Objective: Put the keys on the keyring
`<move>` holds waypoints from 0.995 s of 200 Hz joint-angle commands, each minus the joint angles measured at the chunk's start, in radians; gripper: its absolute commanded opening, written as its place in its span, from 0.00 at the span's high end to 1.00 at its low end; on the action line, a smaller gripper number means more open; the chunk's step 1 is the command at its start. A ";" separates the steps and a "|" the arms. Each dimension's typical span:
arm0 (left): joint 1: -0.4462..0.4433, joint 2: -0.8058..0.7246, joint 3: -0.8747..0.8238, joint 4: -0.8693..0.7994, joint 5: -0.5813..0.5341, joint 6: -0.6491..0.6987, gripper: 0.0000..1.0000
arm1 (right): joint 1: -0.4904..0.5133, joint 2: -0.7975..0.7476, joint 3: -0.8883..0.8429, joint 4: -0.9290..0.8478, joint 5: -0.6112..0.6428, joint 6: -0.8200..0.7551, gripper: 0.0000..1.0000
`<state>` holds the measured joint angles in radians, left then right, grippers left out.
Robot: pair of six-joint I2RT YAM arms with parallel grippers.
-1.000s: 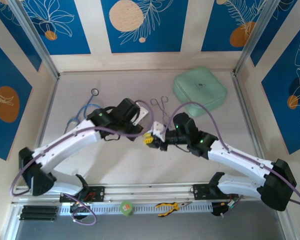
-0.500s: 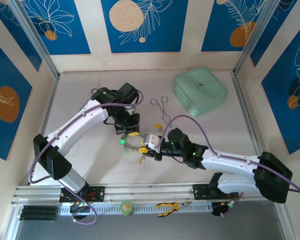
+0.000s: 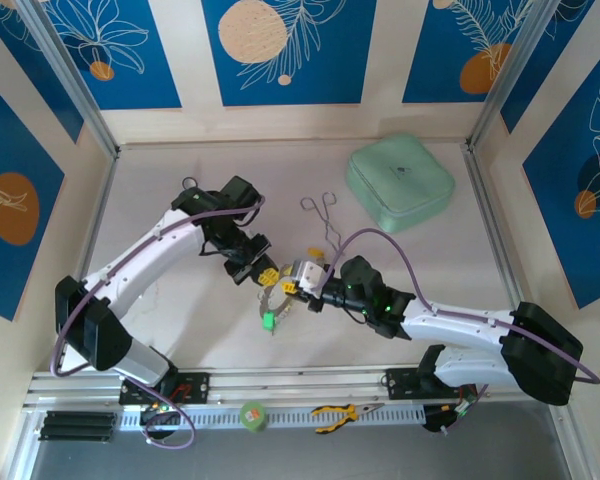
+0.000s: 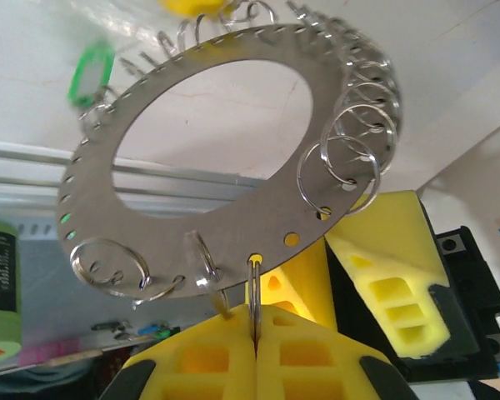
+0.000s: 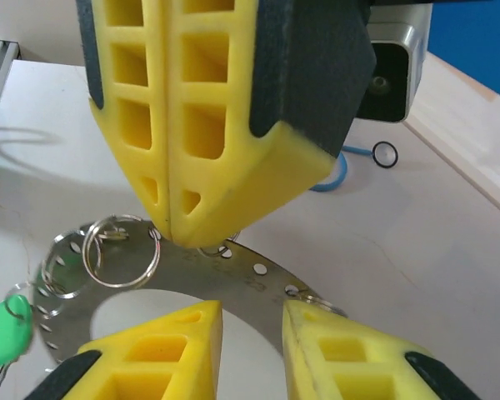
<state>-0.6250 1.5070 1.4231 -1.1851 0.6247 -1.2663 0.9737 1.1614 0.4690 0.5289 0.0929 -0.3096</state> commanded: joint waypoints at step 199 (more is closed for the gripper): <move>0.051 -0.151 -0.199 0.162 0.134 -0.211 1.00 | 0.037 -0.008 -0.011 0.068 -0.073 -0.094 0.77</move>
<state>-0.5880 1.3823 1.2270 -1.0317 0.7254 -1.4612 1.0023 1.1503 0.4557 0.5644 0.0158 -0.3965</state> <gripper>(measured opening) 0.040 0.234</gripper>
